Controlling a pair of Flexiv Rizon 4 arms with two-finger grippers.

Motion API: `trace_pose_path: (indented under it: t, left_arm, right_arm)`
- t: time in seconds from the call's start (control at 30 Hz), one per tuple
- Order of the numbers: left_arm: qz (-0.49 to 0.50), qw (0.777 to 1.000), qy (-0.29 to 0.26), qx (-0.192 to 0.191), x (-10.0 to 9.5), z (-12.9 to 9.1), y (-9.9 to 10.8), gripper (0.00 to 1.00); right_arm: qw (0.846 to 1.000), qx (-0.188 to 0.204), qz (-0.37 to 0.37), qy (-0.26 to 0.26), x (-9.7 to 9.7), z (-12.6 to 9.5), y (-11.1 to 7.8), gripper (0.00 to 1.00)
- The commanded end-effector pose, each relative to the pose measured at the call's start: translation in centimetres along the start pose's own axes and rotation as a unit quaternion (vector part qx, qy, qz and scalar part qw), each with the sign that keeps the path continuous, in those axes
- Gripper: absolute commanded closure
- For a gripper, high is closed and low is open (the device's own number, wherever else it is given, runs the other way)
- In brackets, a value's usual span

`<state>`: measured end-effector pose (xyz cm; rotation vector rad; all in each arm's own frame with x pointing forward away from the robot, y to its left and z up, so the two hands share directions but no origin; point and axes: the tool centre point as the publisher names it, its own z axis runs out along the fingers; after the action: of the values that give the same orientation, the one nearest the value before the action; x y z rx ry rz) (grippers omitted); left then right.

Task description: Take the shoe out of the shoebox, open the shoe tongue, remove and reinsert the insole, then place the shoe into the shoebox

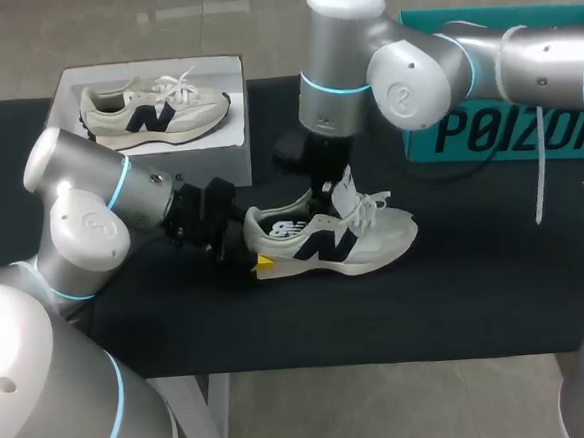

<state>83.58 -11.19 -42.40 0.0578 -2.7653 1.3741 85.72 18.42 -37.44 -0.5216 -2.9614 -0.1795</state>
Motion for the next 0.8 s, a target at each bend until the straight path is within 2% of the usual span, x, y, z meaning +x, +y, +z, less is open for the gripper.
trace_pose_path:
  t: [0.03,0.3,0.63,0.8]
  left_arm:
    - [0.0,1.0,0.0,-0.001,-0.1,0.4,0.1,1.0]
    - [0.0,1.0,0.0,-0.001,-0.1,0.4,0.1,1.0]
    - [0.0,1.0,0.0,-0.001,-0.1,0.4,0.1,1.0]
    - [0.0,1.0,0.0,-0.001,-0.1,0.4,0.1,1.0]
  right_arm:
    - [0.999,-0.05,-0.005,-0.017,0.4,-3.2,-1.2,1.0]
    - [0.994,-0.105,-0.025,-0.019,-0.3,-4.4,0.3,1.0]
    - [0.983,-0.164,-0.063,-0.045,-1.6,-7.4,4.4,1.0]
    - [0.977,-0.194,-0.079,-0.044,-1.1,-10.1,6.4,1.0]
